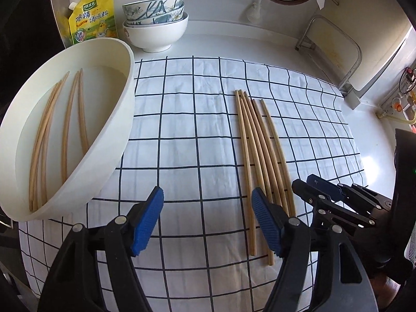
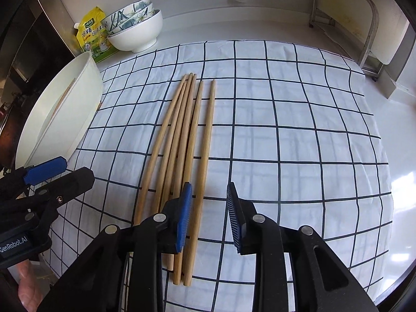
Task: Organize utensils
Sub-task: 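Lower the right tool onto a loose chopstick and close while the left tool grasps another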
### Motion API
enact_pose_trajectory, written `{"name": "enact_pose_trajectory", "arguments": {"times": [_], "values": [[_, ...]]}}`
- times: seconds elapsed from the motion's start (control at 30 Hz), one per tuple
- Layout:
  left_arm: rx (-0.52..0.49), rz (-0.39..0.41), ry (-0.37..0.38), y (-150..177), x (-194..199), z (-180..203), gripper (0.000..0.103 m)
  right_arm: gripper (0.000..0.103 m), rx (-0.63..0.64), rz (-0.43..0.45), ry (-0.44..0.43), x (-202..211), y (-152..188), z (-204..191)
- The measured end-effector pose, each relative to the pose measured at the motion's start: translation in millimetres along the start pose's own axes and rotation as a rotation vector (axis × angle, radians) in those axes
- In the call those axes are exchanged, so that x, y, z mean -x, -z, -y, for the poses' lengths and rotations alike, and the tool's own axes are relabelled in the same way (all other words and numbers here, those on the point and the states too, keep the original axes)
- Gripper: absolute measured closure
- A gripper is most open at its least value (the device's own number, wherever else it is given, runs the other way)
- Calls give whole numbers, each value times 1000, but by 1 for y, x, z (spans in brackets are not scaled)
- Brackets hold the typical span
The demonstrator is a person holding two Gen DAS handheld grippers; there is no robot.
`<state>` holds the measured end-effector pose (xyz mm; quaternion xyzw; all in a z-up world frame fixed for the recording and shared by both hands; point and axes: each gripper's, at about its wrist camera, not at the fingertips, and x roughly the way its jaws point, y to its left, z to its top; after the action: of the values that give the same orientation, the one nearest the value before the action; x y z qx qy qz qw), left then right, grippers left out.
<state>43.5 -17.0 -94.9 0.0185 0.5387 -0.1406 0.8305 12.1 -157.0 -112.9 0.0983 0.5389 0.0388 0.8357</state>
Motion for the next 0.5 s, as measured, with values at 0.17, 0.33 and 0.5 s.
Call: {"name": "enact_pose_trajectory", "arguments": {"times": [0.17,0.33,0.5], "values": [[13,-7,-7,1,-5,-2,34,76,10,-9,16,-7,1,-3],[20,-14,-5,1,-9,-2,34,76,20,-10,28,-11,2,-4],[15,-17,-2,0,-12,1,32,77,38,-3,56,-12,3,-6]]}}
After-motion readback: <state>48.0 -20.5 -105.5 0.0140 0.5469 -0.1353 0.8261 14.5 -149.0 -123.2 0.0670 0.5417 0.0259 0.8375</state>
